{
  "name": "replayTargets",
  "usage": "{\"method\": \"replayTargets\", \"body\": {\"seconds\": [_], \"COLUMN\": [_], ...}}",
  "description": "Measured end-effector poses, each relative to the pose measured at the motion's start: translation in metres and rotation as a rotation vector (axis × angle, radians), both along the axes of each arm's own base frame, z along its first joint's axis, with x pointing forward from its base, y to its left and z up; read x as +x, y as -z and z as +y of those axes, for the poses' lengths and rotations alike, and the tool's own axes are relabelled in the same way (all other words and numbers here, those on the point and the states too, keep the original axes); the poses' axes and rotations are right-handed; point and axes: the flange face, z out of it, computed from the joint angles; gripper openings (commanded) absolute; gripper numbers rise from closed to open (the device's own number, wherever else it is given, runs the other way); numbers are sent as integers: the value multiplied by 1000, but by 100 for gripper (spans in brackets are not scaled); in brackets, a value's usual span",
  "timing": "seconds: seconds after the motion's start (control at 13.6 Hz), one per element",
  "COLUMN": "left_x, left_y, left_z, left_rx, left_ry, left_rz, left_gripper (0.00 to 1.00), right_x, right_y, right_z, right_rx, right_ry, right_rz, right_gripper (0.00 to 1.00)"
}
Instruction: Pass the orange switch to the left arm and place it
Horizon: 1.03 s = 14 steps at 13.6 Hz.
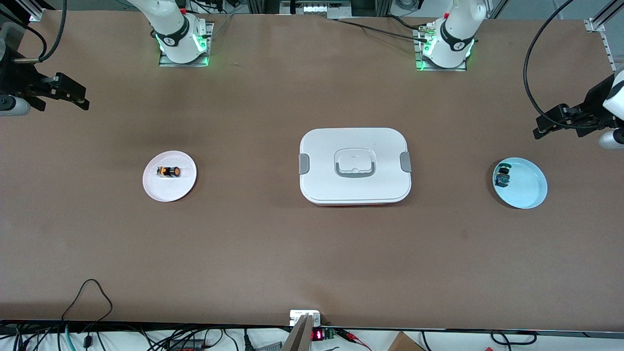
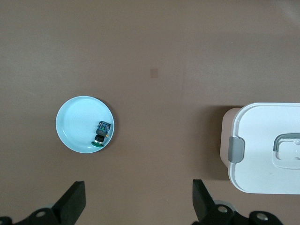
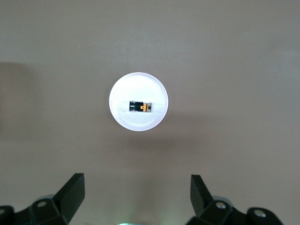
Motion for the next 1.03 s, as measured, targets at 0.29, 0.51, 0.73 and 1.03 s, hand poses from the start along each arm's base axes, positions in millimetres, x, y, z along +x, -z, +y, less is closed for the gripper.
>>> {"method": "replayTargets", "body": {"seconds": [0.29, 0.51, 0.73, 1.03], "left_x": [0, 0, 0, 0], "left_y": [0, 0, 0, 0], "left_z": [0, 0, 0, 0], "left_rx": [0, 0, 0, 0], "left_ry": [0, 0, 0, 0], "left_rz": [0, 0, 0, 0], "left_gripper": [100, 100, 100, 100], "right_x": [-1, -1, 1, 9], "right_y": [1, 1, 6, 21], "right_z": [1, 2, 2, 3], "right_rx": [0, 0, -1, -5], "right_ry": [-2, -3, -2, -2], "right_rz": [7, 10, 20, 48], "right_gripper": [100, 100, 100, 100]}}
